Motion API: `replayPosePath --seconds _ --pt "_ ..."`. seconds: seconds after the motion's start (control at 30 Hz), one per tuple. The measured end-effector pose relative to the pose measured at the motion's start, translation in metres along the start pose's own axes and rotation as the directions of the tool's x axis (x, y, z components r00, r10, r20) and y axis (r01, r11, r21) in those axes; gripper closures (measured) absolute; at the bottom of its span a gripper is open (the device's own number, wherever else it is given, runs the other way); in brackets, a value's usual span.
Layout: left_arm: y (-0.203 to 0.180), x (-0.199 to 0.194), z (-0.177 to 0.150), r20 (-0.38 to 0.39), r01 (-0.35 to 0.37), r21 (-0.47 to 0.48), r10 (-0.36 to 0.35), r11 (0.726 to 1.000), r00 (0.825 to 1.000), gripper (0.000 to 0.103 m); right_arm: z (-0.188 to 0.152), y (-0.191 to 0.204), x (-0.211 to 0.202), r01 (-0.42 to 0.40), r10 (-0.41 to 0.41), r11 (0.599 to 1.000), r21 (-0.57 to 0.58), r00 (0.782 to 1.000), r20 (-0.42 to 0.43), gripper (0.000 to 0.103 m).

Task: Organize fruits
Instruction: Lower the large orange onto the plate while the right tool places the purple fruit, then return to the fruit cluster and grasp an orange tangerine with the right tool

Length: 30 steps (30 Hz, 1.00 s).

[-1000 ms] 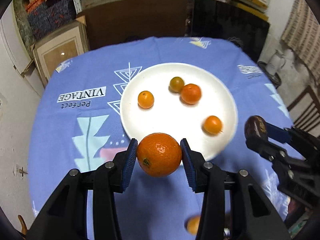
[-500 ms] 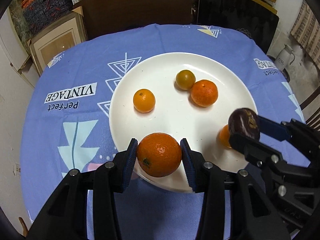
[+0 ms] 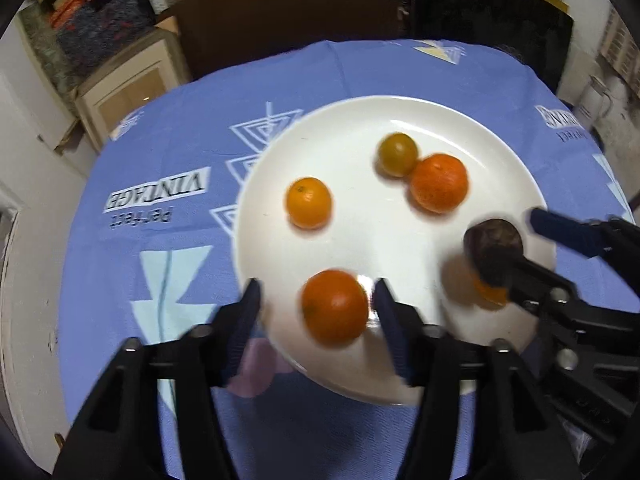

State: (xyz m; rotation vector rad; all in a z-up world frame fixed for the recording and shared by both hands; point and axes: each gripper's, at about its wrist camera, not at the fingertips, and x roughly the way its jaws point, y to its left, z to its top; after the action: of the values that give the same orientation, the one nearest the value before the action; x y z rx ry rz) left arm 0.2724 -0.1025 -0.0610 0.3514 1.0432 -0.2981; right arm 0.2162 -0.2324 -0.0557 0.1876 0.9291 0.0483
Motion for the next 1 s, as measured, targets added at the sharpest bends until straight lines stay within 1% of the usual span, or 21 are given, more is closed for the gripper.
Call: replayPosePath --seconds 0.03,0.07,0.17,0.27,0.4,0.47,0.5,0.57,0.63,0.7,0.73,0.8,0.83,0.87,0.9,0.93,1.0 --pt "0.003 -0.002 0.001 0.005 0.002 -0.016 -0.002 1.000 1.000 0.022 0.000 -0.003 -0.004 -0.009 0.008 1.000 0.008 1.000 0.010 0.035" --pt "0.006 -0.005 0.001 0.016 0.003 -0.028 -0.002 1.000 1.000 0.021 0.001 -0.005 -0.006 -0.020 0.020 1.000 0.011 1.000 0.014 0.035" --pt "0.007 -0.016 0.000 0.041 -0.005 -0.013 0.005 1.000 0.999 0.021 -0.001 -0.007 -0.020 -0.025 0.026 1.000 -0.004 0.999 0.026 0.035" --pt "0.003 -0.028 -0.005 0.060 -0.006 0.008 0.006 1.000 0.998 0.021 -0.006 -0.013 -0.034 -0.041 0.041 0.999 0.019 0.999 0.031 0.035" --pt "-0.001 -0.046 -0.019 0.080 0.000 0.037 -0.003 0.999 0.997 0.021 -0.018 -0.016 -0.053 -0.052 0.051 0.998 0.034 0.998 0.029 0.035" --pt "-0.001 -0.062 -0.034 0.096 0.006 0.053 -0.011 0.999 0.995 0.021 -0.031 -0.017 -0.070 -0.052 0.051 0.998 0.028 0.998 0.035 0.035" --pt "0.000 -0.067 -0.039 0.102 0.009 0.058 -0.015 0.998 0.995 0.021 -0.040 -0.017 -0.082 -0.058 0.057 0.998 0.022 0.997 0.043 0.035" --pt "0.003 -0.085 -0.061 0.121 0.015 0.083 -0.025 0.996 0.992 0.021 -0.057 -0.015 -0.100 -0.063 0.063 0.998 0.008 0.997 0.051 0.035" --pt "0.005 -0.098 -0.082 0.137 0.024 0.108 -0.039 0.994 0.990 0.015 -0.080 -0.012 -0.121 -0.072 0.073 0.997 -0.017 0.996 0.053 0.035" --pt "0.005 -0.110 -0.106 0.138 0.026 0.141 -0.046 0.990 0.989 0.015 -0.105 -0.008 -0.139 -0.068 0.070 0.997 -0.049 0.996 0.050 0.034" --pt "0.006 -0.117 -0.126 0.133 0.042 0.162 -0.064 0.986 0.989 0.015 -0.123 -0.004 -0.150 -0.064 0.067 0.995 -0.078 0.997 0.043 0.034" --pt "0.006 -0.125 -0.149 0.117 0.051 0.181 -0.073 0.982 0.990 0.015 -0.151 0.002 -0.164 -0.059 0.064 0.991 -0.121 0.997 0.034 0.033" --pt "0.007 -0.132 -0.168 0.109 0.067 0.189 -0.089 0.980 0.990 0.015 -0.169 0.006 -0.170 -0.065 0.068 0.989 -0.136 0.998 0.016 0.033" --pt "0.009 -0.136 -0.181 0.103 0.084 0.190 -0.105 0.978 0.989 0.015 -0.189 0.010 -0.176 -0.078 0.077 0.986 -0.148 0.997 -0.008 0.033" --pt "0.010 -0.139 -0.192 0.096 0.099 0.189 -0.118 0.977 0.988 0.015 -0.200 0.012 -0.179 -0.086 0.084 0.985 -0.153 0.996 -0.020 0.033" --pt "0.013 -0.143 -0.208 0.082 0.114 0.184 -0.131 0.976 0.988 0.015 -0.220 0.017 -0.181 -0.096 0.089 0.981 -0.165 0.995 -0.052 0.033" --pt "0.015 -0.143 -0.228 0.054 0.133 0.172 -0.144 0.976 0.988 0.015 -0.244 0.023 -0.177 -0.105 0.085 0.977 -0.186 0.990 -0.114 0.033"
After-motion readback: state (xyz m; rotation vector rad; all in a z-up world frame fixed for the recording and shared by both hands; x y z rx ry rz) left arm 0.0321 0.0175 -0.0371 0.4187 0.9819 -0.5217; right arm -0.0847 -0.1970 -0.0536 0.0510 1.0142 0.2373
